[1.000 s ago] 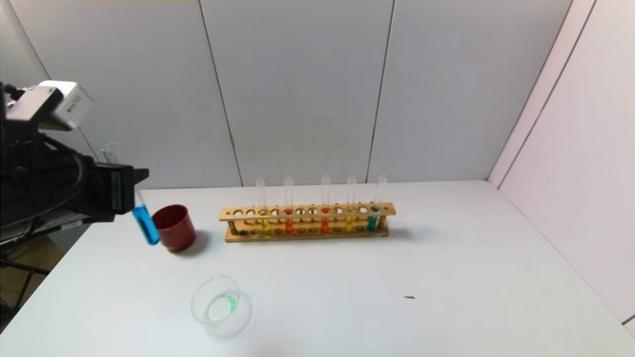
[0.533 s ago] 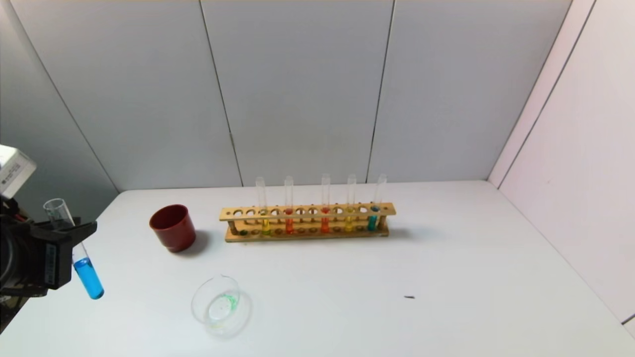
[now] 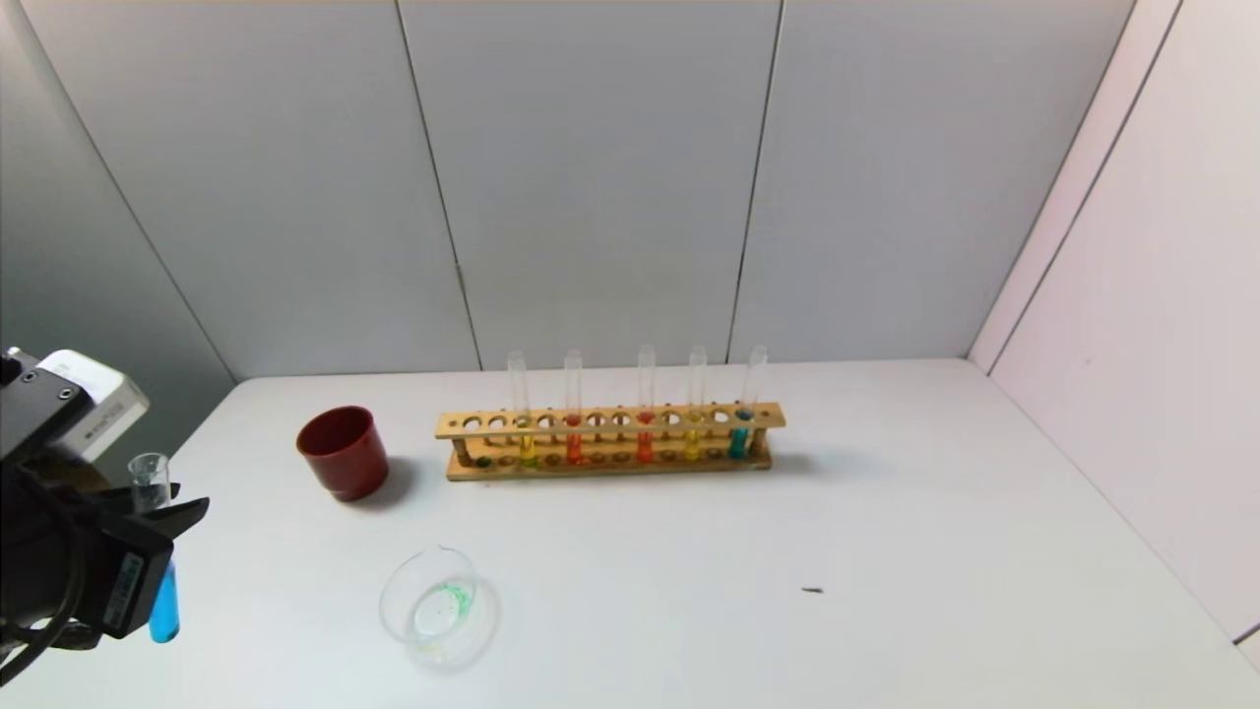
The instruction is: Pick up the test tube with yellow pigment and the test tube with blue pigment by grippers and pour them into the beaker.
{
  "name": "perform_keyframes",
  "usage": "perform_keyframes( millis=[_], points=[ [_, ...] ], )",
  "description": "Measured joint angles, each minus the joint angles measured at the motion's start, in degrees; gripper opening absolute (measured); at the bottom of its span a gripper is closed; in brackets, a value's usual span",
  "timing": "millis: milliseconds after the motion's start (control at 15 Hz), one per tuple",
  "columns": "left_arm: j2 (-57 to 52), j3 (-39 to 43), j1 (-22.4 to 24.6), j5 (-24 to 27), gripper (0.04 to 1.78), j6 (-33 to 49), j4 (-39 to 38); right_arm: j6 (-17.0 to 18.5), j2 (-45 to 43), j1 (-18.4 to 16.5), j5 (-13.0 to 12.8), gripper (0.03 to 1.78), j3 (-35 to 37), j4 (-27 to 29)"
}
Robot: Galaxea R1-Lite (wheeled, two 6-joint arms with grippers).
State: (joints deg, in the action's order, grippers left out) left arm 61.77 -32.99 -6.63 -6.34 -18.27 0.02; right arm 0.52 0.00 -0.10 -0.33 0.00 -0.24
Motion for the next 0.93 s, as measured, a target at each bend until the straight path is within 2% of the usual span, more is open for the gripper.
perform_keyframes(
  millis=[133,267,933],
  points=[
    [3.0,-0.91,-0.01,-0.82,0.33,-1.97,1.35,0.02,0.0,0.0,-0.02,1.7,0.0,0.0],
    [6.73,-1.79,-0.5,-4.38,0.33,-3.94,2.12,0.0,0.0,0.0,0.0,1.7,0.0,0.0],
    [23.65,-4.24,-12.17,-14.14,0.33,-4.93,2.47,0.0,0.0,0.0,0.0,1.7,0.0,0.0]
  ],
)
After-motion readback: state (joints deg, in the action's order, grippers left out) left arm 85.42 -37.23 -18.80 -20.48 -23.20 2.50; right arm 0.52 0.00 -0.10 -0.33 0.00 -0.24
